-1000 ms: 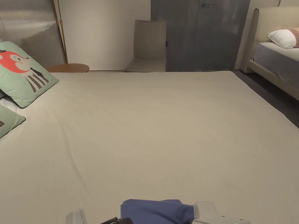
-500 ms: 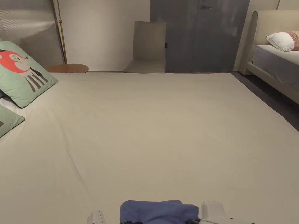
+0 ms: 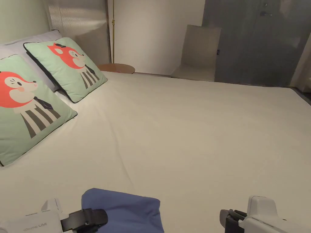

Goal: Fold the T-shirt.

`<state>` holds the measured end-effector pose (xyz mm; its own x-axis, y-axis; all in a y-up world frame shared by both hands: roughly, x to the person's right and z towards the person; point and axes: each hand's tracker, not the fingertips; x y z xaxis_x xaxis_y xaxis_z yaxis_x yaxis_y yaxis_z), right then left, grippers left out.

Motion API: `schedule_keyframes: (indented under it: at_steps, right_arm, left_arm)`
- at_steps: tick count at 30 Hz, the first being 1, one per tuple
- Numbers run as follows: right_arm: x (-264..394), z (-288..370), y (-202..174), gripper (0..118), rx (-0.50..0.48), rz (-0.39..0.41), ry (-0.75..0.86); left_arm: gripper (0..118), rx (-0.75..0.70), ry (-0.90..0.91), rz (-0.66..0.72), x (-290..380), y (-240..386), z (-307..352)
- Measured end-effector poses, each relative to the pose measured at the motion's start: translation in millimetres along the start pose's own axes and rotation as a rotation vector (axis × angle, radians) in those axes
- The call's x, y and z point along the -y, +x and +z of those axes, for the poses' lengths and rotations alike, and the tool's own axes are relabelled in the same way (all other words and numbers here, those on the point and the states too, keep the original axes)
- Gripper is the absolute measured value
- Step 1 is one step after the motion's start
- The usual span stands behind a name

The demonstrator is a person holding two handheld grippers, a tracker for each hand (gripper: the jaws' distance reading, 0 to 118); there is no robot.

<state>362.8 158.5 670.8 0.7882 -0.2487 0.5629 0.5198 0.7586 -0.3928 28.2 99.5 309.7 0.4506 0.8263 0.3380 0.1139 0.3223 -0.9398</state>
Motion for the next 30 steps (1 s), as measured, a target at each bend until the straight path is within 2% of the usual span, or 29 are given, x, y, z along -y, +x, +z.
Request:
schedule_keyframes:
  at_steps: [6,15,16,17,20,21,22,26,30]
  right_arm:
    - [-10.7,-25.2,-35.8,0,-0.024,0.028,-0.006]
    - [-14.8,-37.0,-59.2,0,-0.025,0.078,-0.023]
    - [-15.1,-37.1,-59.1,0,-0.02,0.081,-0.023]
    - [-15.4,-36.9,-58.5,0,-0.016,0.084,-0.023]
    - [-17.7,-32.9,-56.4,0,-0.005,0.098,-0.013]
    - [-17.8,-29.8,-54.3,0,-0.002,0.102,-0.007]
    - [-18.3,-27.3,-52.1,0,0.003,0.105,-0.001]
    - [-20.8,-14.0,-38.3,0,0.023,0.098,0.027]
    - [-22.3,1.7,-19.8,0,0.048,0.075,0.065]
  left_arm:
    - [22,-0.064,0.091,0.064,-49.2,-46.7,59.9]
    - [23,-0.101,0.12,0.098,-75.2,-81.4,80.0]
    - [27,-0.109,0.118,0.097,-73.1,-79.8,78.6]
    - [37,-0.137,0.124,0.099,-70.7,-78.5,76.7]
    - [99,-0.292,0.172,0.108,-64.8,-71.6,73.4]
    - [112,-0.322,0.202,0.08,-61.1,-65.2,75.0]
    - [109,-0.343,0.236,0.041,-57.3,-56.8,77.8]
    - [110,-0.485,0.404,-0.119,-39.0,-6.2,95.8]
    - [109,-0.504,0.434,-0.261,-13.1,47.3,98.7]
